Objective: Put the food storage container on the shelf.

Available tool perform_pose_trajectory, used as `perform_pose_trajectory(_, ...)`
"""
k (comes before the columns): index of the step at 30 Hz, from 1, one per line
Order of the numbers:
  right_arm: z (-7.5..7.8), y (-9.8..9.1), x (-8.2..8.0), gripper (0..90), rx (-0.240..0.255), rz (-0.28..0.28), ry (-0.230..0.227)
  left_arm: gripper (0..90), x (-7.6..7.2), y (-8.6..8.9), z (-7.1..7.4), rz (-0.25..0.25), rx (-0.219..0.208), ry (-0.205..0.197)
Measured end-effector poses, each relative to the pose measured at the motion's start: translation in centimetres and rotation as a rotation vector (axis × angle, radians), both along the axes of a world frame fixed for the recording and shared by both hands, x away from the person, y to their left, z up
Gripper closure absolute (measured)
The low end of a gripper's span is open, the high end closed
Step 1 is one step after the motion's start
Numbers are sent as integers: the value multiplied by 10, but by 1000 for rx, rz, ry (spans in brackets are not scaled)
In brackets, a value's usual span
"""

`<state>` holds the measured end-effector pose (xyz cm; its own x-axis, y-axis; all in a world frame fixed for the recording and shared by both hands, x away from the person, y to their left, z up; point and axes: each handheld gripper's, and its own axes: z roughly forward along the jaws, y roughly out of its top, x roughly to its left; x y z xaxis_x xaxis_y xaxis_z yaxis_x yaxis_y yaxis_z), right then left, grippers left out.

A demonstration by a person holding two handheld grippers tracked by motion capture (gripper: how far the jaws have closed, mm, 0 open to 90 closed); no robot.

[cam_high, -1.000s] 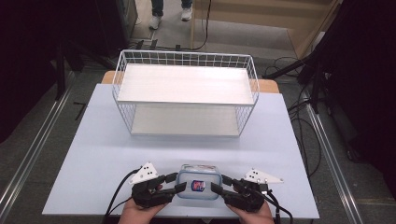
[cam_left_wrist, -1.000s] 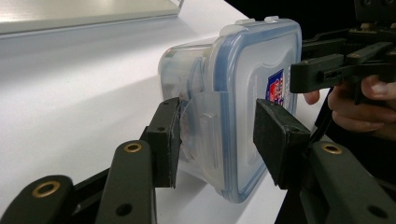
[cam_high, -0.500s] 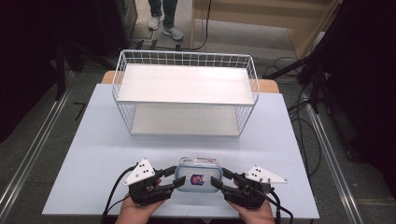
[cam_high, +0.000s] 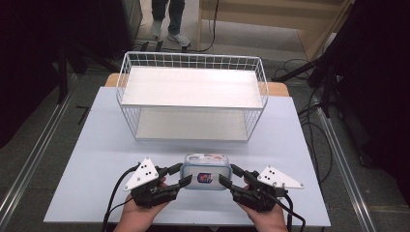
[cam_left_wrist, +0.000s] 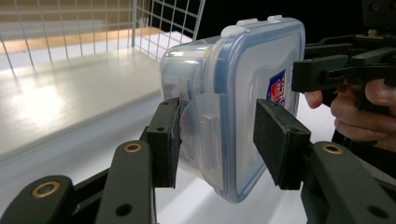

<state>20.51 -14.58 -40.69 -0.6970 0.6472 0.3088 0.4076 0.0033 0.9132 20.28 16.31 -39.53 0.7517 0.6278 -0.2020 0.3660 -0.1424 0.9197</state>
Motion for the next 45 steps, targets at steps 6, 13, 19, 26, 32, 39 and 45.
perform_pose_trajectory(6, 12, 1, 0, 497, 6, -8, -61, 525, 1, 0, 12, 7, -10, -60)
perform_pose_trajectory(13, 23, 3, 6, 497, 22, -13, -89, 525, 6, 3, 23, 11, -16, -103)
perform_pose_trajectory(19, 40, 7, 13, 497, 22, -11, -133, 525, 11, 7, 39, 16, -29, -142)
perform_pose_trajectory(26, 59, 10, 18, 496, 33, -14, -176, 525, 16, 10, 52, 23, -52, -191)
perform_pose_trajectory(32, 72, 14, 25, 496, 35, -12, -204, 525, 22, 14, 65, 31, -63, -218)
perform_pose_trajectory(39, 94, 20, 37, 496, 34, -12, -240, 525, 34, 20, 84, 34, -72, -248)
perform_pose_trajectory(45, 109, 24, 51, 497, 54, -12, -246, 526, 50, 26, 97, 21, -108, -216)
